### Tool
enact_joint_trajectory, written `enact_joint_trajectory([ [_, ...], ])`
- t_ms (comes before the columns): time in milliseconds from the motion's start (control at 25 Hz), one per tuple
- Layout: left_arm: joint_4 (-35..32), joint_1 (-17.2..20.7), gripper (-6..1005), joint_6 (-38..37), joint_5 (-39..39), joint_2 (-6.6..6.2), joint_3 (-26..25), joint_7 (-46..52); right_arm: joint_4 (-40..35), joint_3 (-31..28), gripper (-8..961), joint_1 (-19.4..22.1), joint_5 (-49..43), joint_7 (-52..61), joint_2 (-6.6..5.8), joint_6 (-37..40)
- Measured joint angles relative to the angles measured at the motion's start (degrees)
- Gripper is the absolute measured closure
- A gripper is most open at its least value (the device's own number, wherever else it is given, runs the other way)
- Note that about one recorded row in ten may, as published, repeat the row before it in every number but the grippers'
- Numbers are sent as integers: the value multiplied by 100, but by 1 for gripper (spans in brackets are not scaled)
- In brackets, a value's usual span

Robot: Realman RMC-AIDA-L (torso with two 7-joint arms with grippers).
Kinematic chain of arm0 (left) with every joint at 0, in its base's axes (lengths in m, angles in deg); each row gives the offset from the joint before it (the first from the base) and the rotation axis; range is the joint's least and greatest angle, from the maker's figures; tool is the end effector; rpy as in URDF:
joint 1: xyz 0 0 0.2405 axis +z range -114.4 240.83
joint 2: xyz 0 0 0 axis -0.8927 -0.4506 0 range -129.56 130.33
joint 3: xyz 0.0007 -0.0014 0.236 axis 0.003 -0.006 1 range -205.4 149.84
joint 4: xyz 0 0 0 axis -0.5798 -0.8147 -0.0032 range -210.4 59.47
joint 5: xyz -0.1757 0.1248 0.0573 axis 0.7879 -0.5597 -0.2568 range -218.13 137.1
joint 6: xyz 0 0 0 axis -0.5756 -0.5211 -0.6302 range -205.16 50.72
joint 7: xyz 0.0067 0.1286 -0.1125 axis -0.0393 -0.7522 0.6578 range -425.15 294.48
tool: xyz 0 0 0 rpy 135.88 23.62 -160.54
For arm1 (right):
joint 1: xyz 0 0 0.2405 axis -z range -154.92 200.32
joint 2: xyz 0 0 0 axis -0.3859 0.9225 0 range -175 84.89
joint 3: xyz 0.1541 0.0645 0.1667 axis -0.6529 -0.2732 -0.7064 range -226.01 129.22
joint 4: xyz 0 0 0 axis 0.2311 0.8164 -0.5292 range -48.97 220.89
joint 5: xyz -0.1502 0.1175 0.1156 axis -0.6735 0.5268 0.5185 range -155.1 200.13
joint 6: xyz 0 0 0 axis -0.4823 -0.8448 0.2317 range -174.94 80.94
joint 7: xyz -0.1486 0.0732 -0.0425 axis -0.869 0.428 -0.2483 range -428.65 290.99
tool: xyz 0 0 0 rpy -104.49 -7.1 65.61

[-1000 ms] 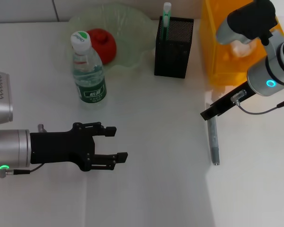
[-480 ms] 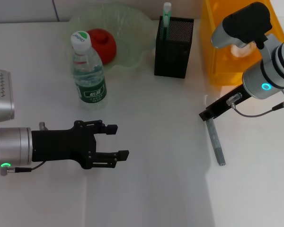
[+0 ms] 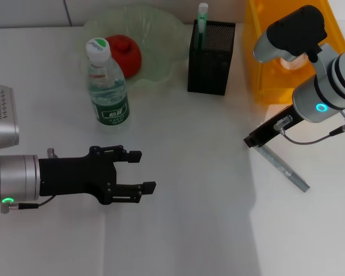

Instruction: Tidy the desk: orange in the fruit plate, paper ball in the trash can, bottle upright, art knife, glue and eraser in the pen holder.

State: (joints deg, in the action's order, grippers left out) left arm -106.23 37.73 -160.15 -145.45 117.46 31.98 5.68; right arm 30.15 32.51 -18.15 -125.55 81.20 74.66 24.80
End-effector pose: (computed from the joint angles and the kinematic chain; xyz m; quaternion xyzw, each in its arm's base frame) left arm -0.2681 0.3028 -0.0595 -0.9601 -0.1899 -0.1888 0.0806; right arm 0.2026 0.3905 -0.0630 -0.8903 0.3806 -0.1588 0.1928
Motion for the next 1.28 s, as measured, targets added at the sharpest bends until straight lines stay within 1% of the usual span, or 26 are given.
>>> enact_joint_trajectory([
  [120, 0, 0, 196, 17, 0, 0, 0, -4, -27, 7, 749, -1, 8, 1, -1, 0],
  [280, -7, 0, 196, 31, 0, 0, 0, -8, -102, 4, 807, 4, 81, 1, -14, 20],
  [320, -8, 0, 197, 33, 0, 0, 0, -8, -251, -12, 821, 42, 111, 0, -24, 68],
  [360, -8, 0, 197, 36, 0, 1, 0, -9, -251, -12, 821, 42, 111, 0, -24, 68],
  [400, -10, 1, 197, 37, 1, 1, 0, -9, -414, -28, 821, 102, 126, -1, -25, 114],
  [440, -17, 1, 197, 39, 1, 0, 0, -8, -884, -59, 821, 298, 222, -1, -29, 216],
  [480, -24, 1, 197, 41, 1, 1, 0, -3, -884, -59, 821, 298, 222, -1, -29, 216],
  [520, -32, 1, 197, 42, 0, 0, 0, 6, -1545, -90, 821, 576, 439, -4, -36, 287],
  [560, -40, 0, 197, 42, 0, 1, 1, 14, -1545, -90, 821, 576, 439, -4, -36, 287],
  [600, -43, 1, 197, 42, 1, 0, 0, 19, -1929, -151, 820, 743, 592, -19, -39, 304],
  [680, -44, 1, 196, 42, 1, 0, 0, 24, -2563, -369, 820, 1024, 899, -122, -41, 293],
  [720, -45, -2, 195, 42, 0, 2, 1, 24, -2998, -752, 820, 1292, 1450, -419, -26, 161],
  [760, -45, -2, 195, 42, 0, 2, 1, 24, -2998, -752, 820, 1292, 1450, -419, -26, 161],
  [800, -44, -3, 195, 41, 1, 3, 0, 23, -3080, -893, 820, 1384, 1764, -582, -26, 60],
  [920, -43, -25, 196, 64, -1, 10, 0, 8, -2955, -1315, 823, 1587, 3043, -1311, -45, -440],
  [1000, -39, -41, 197, 73, 0, 11, 0, 8, -2672, -1526, 827, 1608, 3716, -1836, -49, -740],
  [1040, -32, -53, 197, 81, -1, 14, 1, 8, -2244, -1682, 830, 1551, 4345, -2417, -49, -1092],
  [1080, -27, -70, 197, 89, -1, 15, 0, 10, -2244, -1682, 830, 1551, 4345, -2417, -49, -1092],
  [1200, -27, -82, 197, 94, 1, 17, 0, 8, -1610, -1740, 832, 1450, 5256, -3350, -45, -1671],
  [1280, -30, -86, 196, 99, 21, 22, -4, -5, -1104, -1744, 832, 1359, 6031, -4140, -40, -1974],
])
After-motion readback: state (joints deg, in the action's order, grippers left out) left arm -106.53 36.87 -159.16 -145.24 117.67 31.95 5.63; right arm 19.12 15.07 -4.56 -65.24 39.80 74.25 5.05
